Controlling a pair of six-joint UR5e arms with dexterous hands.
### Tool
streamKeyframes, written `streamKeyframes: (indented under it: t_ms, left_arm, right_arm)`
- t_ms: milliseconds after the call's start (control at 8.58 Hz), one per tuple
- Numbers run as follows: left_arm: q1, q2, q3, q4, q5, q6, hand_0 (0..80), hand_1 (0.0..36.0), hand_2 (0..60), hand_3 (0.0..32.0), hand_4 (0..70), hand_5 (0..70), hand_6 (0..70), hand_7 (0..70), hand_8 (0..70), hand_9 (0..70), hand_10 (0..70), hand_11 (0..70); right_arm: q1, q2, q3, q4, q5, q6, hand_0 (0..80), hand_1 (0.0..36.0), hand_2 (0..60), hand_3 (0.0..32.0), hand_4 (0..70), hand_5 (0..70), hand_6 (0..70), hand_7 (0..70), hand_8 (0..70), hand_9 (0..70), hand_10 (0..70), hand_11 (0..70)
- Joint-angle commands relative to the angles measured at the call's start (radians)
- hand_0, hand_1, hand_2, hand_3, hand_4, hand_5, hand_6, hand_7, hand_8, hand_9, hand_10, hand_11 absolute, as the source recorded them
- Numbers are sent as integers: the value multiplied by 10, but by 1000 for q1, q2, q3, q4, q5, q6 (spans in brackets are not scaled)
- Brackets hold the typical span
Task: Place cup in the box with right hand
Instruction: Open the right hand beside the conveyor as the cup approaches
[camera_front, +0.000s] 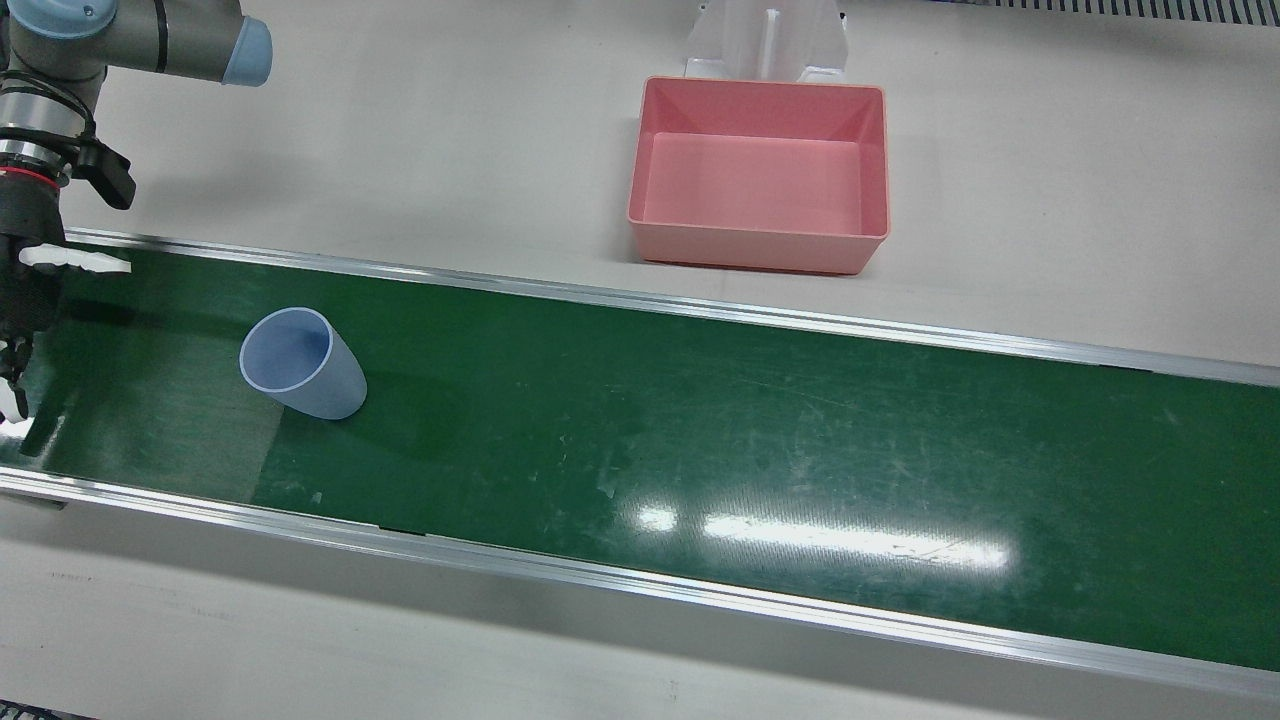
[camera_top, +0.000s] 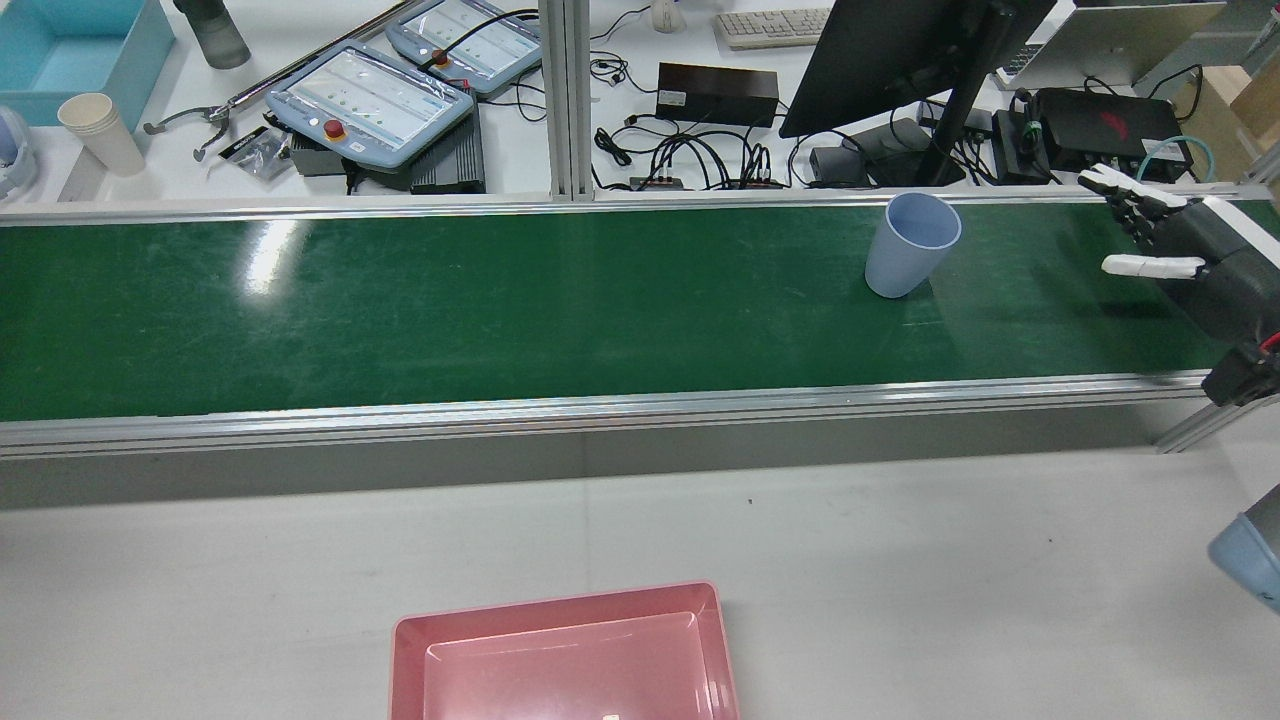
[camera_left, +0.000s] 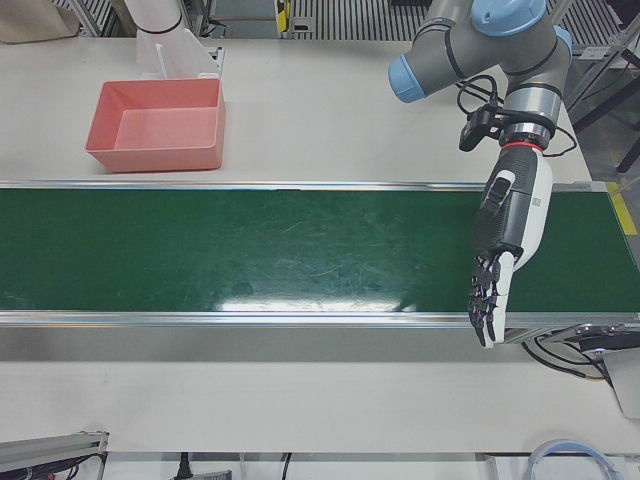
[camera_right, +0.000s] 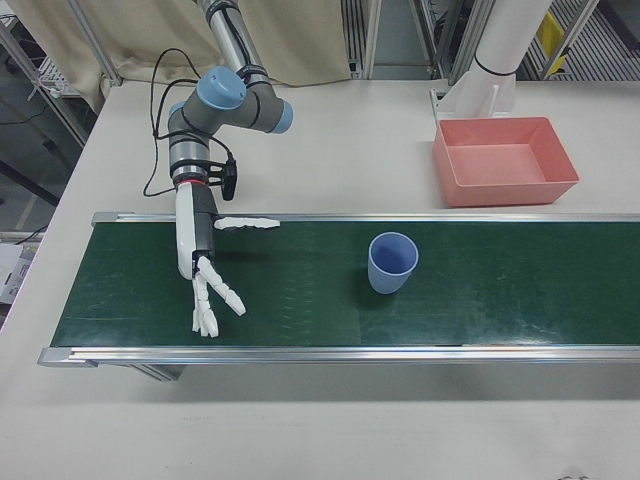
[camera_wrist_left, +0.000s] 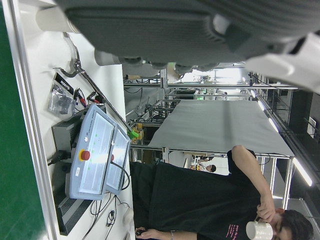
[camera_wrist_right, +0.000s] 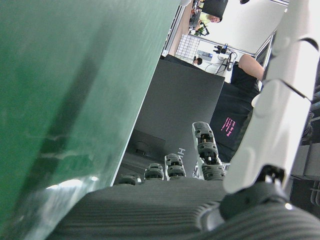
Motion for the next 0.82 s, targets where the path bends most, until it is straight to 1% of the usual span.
streamKeyframes:
  t_ms: [0, 699]
  left_arm:
    - [0, 0, 0, 0, 0, 0, 0, 0, 0, 0, 0, 0, 0, 0, 0, 0, 0, 0]
    - [0, 0, 0, 0, 0, 0, 0, 0, 0, 0, 0, 0, 0, 0, 0, 0, 0, 0]
  right_arm:
    - [-5, 4, -1, 0, 1, -2, 484, 181, 72, 0, 0, 57, 40, 122, 37, 39, 0, 0]
    - [-24, 9, -5, 0, 6, -6, 484, 181, 72, 0, 0, 57, 42, 134, 39, 45, 0, 0]
